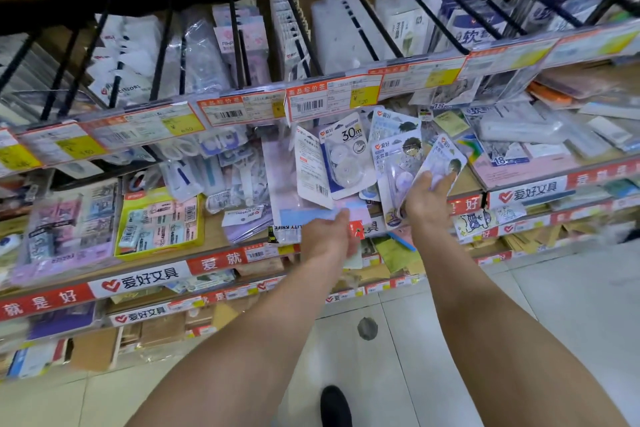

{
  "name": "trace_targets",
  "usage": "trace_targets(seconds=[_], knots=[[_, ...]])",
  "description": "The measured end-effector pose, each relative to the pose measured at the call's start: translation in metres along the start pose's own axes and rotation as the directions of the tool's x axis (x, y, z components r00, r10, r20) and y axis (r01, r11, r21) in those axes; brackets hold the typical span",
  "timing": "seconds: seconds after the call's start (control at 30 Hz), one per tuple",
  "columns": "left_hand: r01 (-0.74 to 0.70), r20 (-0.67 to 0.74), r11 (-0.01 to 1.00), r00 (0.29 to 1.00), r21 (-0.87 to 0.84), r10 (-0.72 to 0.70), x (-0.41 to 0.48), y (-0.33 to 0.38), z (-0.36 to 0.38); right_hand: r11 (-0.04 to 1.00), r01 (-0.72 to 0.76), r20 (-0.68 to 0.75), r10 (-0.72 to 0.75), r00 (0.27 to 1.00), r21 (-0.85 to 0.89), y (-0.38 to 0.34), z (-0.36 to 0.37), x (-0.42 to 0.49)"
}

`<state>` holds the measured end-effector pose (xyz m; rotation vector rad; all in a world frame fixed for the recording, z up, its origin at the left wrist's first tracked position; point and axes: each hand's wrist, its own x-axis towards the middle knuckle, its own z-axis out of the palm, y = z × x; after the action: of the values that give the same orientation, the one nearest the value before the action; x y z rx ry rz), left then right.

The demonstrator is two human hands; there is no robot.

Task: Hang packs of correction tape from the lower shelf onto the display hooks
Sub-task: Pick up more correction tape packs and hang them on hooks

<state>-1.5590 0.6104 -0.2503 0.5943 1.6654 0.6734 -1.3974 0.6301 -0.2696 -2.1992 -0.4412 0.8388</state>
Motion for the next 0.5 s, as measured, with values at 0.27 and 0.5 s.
trace_targets(seconds=[0.27, 0.5], knots=[[-0.132, 0.236, 0.950, 0.970, 0.282, 0.064, -0.006, -0.001, 0.048, 0.991, -0.054, 0.046, 0.049, 0.998, 0.121, 0.003, -0.010, -0.012], [-0.114, 0.343, 0.977, 0.938, 0.180, 0.046, 0.000, -0.011, 0.043, 0.973, -0.032, 0.041, 0.023, 0.999, 0.229, 0.010, -0.003, -0.010]])
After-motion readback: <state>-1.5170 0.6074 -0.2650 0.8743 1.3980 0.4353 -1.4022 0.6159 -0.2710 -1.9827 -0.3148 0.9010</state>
